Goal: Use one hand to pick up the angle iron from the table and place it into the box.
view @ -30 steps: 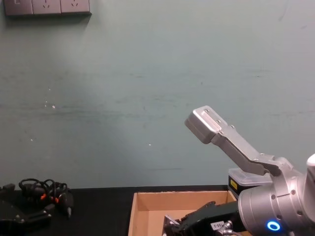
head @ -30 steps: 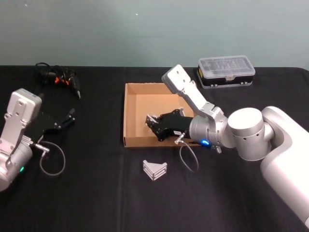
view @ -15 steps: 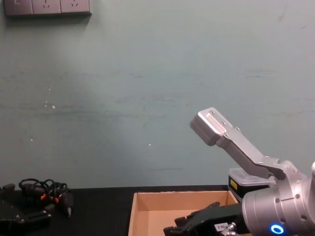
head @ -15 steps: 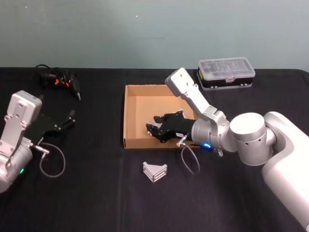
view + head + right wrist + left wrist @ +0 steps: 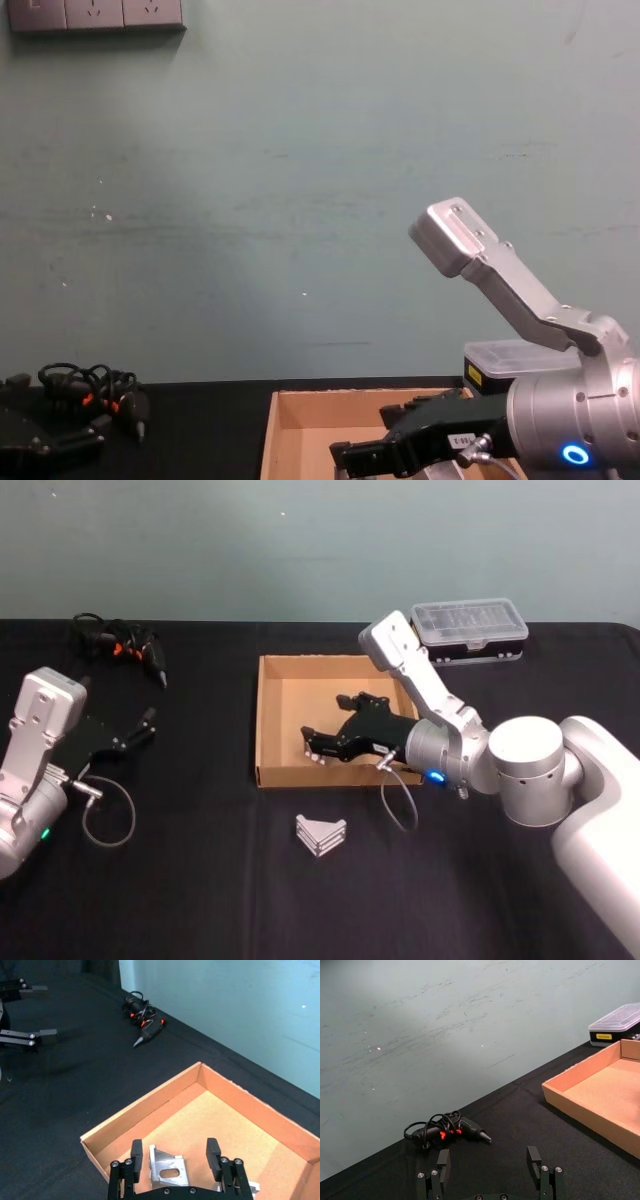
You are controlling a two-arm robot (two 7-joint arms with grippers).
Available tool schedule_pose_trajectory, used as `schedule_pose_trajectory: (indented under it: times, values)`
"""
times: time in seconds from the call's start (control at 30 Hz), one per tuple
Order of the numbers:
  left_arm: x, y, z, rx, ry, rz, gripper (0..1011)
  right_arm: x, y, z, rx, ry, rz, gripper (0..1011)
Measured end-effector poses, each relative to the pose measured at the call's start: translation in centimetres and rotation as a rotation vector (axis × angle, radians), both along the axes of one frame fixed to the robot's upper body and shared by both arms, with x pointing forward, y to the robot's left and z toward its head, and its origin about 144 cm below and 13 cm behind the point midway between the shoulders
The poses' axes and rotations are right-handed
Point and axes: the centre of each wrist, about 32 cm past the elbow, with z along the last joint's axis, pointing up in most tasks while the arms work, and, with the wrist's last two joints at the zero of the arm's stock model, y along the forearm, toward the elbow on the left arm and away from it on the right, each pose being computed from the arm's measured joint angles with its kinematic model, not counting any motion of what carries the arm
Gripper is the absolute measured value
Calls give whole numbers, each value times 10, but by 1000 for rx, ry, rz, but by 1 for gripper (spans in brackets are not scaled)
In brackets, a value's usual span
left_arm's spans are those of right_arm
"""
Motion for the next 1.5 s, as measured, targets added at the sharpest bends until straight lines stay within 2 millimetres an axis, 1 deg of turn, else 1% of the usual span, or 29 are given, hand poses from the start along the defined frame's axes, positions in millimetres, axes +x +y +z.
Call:
schedule_pose_trajectory:
  times: [0.03,0.13,0.17,0.3,0.47,0.67,0.87,0.9,1.1,1.33,1.4,1.5]
  values:
    - [0,0,0,0,0,0,1000,-1,-1,0,6,-8,-5,816]
    - [0,0,0,0,0,0,1000,-4,-2,1,20,-29,-21,882]
    - [0,0,0,0,0,0,1000,-5,-3,2,24,-35,-25,931]
    - [0,0,0,0,0,0,1000,-12,-6,5,50,-66,-42,1003]
    - [0,0,0,0,0,0,1000,-25,-12,11,87,-94,-56,1002]
    - [0,0,0,0,0,0,1000,-51,-21,19,124,-119,-48,1002]
    - [0,0,0,0,0,0,1000,-73,-32,26,143,-133,-43,1002]
    - [0,0,0,0,0,0,1000,-73,-32,26,143,-133,-43,1002]
    - [0,0,0,0,0,0,1000,-99,-45,34,139,-135,-11,1002]
    - [0,0,0,0,0,0,1000,-121,-54,37,113,-104,38,1003]
    - [0,0,0,0,0,0,1000,-125,-55,37,102,-94,47,1003]
    - [0,0,0,0,0,0,1000,-134,-57,33,70,-58,77,1003]
